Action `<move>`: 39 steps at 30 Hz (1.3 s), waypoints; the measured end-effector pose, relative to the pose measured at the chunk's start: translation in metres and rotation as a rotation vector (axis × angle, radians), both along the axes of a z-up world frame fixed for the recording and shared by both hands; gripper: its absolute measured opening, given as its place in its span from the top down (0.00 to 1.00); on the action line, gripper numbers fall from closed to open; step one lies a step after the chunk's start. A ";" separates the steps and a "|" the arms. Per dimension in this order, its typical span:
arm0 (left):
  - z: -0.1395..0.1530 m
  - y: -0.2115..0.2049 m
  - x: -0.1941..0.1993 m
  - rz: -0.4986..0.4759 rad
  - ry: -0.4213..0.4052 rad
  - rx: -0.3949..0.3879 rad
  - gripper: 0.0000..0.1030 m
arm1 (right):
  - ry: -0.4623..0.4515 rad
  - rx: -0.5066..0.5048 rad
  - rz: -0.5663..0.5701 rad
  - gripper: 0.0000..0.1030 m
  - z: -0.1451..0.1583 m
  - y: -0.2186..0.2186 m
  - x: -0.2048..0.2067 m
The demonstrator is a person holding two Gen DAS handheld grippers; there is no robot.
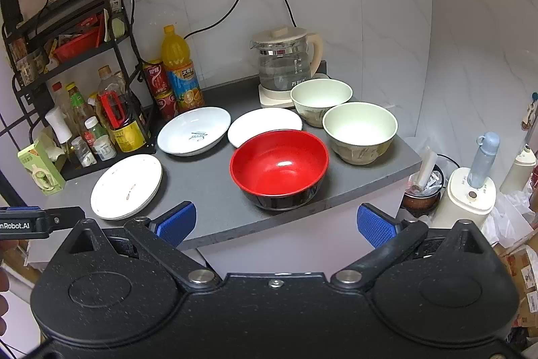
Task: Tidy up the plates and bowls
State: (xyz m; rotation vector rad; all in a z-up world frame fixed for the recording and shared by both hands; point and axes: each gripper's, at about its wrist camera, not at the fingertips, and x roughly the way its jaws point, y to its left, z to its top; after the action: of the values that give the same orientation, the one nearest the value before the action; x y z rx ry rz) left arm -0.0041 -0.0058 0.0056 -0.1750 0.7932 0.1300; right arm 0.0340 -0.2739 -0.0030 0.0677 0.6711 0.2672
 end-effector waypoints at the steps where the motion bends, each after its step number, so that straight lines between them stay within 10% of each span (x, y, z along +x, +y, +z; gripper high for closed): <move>1: 0.000 -0.001 0.001 -0.004 0.001 -0.003 0.01 | 0.001 0.001 -0.003 0.00 0.000 -0.001 0.001; 39: -0.025 -0.027 0.253 -0.261 0.007 -0.112 0.03 | 0.072 0.037 -0.236 0.00 -0.037 -0.038 0.171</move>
State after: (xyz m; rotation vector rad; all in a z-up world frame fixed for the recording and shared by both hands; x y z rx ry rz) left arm 0.2489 -0.0330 -0.0190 -0.1756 0.8236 -0.1606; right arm 0.2055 -0.3118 -0.0404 0.1910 0.7230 0.0498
